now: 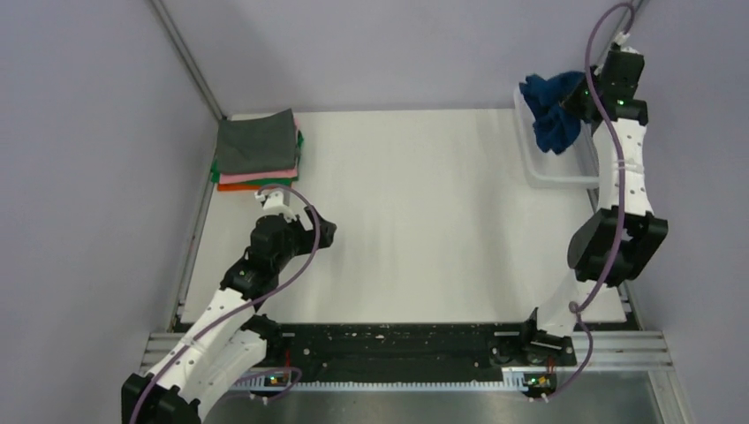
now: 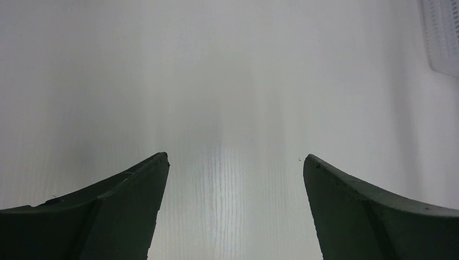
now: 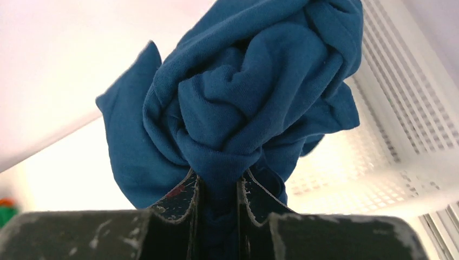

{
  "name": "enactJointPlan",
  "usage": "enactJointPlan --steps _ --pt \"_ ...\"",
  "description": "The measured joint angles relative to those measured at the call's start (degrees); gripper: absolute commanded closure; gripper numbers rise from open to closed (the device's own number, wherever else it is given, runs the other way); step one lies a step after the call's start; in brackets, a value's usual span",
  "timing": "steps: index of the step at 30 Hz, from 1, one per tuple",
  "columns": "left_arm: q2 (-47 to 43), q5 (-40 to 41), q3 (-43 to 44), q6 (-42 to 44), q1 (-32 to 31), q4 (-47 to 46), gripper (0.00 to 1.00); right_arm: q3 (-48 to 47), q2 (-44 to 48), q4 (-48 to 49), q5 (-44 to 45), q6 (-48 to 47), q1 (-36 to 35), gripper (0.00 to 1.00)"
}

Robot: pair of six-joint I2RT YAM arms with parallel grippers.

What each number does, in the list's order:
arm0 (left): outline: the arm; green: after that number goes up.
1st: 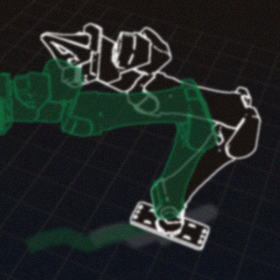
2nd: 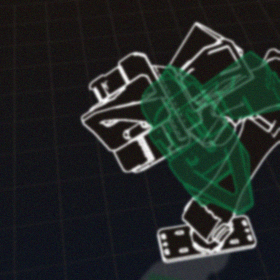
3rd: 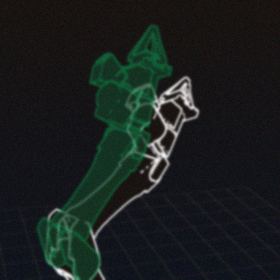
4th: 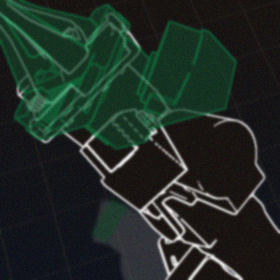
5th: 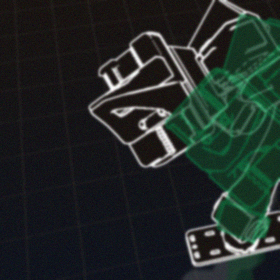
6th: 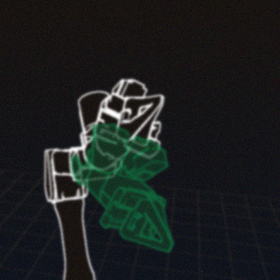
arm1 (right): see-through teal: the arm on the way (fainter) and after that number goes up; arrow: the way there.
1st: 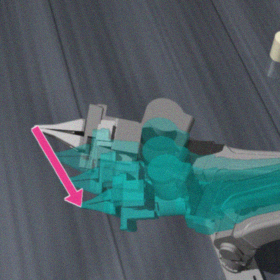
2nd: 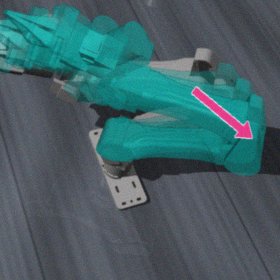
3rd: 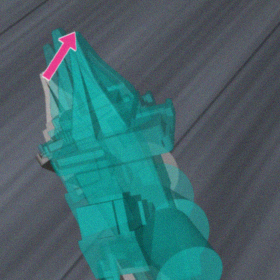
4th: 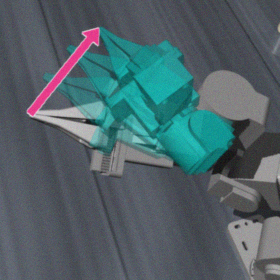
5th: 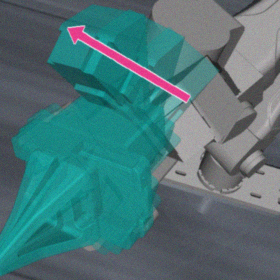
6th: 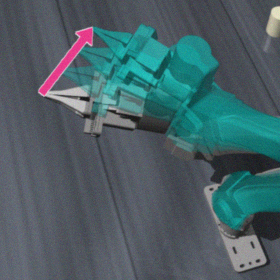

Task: Fold and stack the t-shirts
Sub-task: Grab crumpled tshirt from bin with the right arm, then move the tshirt to the center of the board

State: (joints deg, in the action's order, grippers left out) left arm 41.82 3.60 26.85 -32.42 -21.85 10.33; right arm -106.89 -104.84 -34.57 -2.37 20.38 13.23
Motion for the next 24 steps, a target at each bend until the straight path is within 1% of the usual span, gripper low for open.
enactJointPlan --steps 3,5,7,11,12,14,17,18,19,22,24 --pt "-0.50 -0.81 0.02 0.00 0.00 0.02 0.01 -0.44 7.58 1.20 -3.65 -1.68 -3.02 1.00" --pt "-0.72 -1.31 0.04 0.00 0.00 0.09 0.01 -0.42 12.15 1.97 -5.77 -3.21 -7.06 1.00" --pt "-1.11 -1.66 0.04 0.00 0.00 0.31 0.01 -0.09 16.31 3.02 -9.01 -5.07 -12.94 1.00" --pt "-2.64 -1.22 0.04 -0.09 0.00 0.74 0.01 4.68 23.28 6.62 -18.73 -10.43 -23.82 0.99" --pt "-3.23 -0.66 0.04 -0.35 0.00 0.96 0.01 6.62 24.74 7.23 -21.22 -12.15 -26.32 0.92" --pt "-4.59 1.38 0.04 -0.85 0.00 1.75 0.01 11.19 26.91 8.90 -23.89 -15.19 -29.92 0.73" --pt "-7.48 6.51 0.04 -2.19 0.00 3.93 0.01 22.82 29.79 12.00 -24.79 -18.23 -34.27 0.22" --pt "-8.57 8.26 0.04 -2.58 0.00 4.85 0.01 27.63 30.51 13.27 -23.76 -18.08 -34.97 0.11" --pt "-9.60 9.77 0.04 -3.06 0.00 5.62 0.01 33.11 31.23 15.15 -21.38 -17.79 -35.30 0.05" --pt "-11.74 13.35 0.04 -4.04 0.00 7.34 0.01 47.04 31.45 16.06 -10.99 -15.61 -35.23 0.03" --pt "-11.98 14.82 0.24 -4.61 0.00 7.96 0.01 52.70 31.41 14.73 -4.57 -13.70 -35.17 0.01"
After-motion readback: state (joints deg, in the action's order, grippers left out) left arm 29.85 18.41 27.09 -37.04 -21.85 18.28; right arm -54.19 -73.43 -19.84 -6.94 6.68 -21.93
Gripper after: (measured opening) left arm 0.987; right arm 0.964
